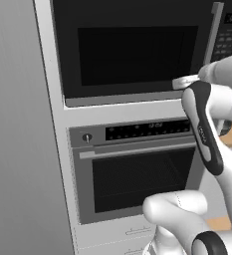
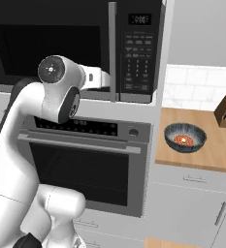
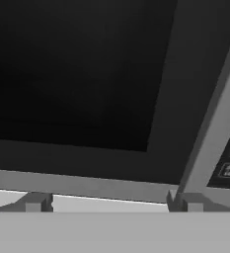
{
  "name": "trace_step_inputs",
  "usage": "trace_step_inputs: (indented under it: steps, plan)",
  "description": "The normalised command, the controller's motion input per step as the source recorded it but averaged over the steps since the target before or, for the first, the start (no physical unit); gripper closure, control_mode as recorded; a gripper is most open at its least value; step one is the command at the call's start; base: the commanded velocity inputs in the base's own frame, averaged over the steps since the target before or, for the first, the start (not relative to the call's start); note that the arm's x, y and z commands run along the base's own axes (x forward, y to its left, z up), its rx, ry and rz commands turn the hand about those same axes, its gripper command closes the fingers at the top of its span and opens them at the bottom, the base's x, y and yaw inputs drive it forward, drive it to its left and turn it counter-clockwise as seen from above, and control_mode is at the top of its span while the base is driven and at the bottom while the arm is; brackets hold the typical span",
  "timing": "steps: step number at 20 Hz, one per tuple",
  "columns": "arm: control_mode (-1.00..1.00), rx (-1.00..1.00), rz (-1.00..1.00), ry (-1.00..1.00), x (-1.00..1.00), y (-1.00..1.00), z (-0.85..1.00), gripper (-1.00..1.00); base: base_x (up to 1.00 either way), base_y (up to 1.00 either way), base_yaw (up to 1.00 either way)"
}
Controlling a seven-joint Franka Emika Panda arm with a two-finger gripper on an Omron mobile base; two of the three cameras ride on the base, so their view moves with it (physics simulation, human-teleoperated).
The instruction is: Open the microwave, place the bowl with waffle inside the microwave, then close the microwave door and turn it on.
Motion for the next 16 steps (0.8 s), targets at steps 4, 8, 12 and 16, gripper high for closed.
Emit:
trace_step_inputs:
  steps: [4,8,12,16]
  plan:
    - [-1.00,0.00,-0.14,-0.16,0.00,-0.41,0.15,-1.00,0.00,0.00,0.00]
    - [-1.00,0.00,-0.13,-0.26,0.00,-0.43,0.00,-1.00,0.00,0.00,0.00]
    - [-1.00,0.00,-0.12,-0.27,0.00,-0.37,0.00,-1.00,0.00,0.00,0.00]
    - [-1.00,0.00,-0.04,-0.21,0.07,-0.12,0.00,-1.00,0.00,0.00,0.00]
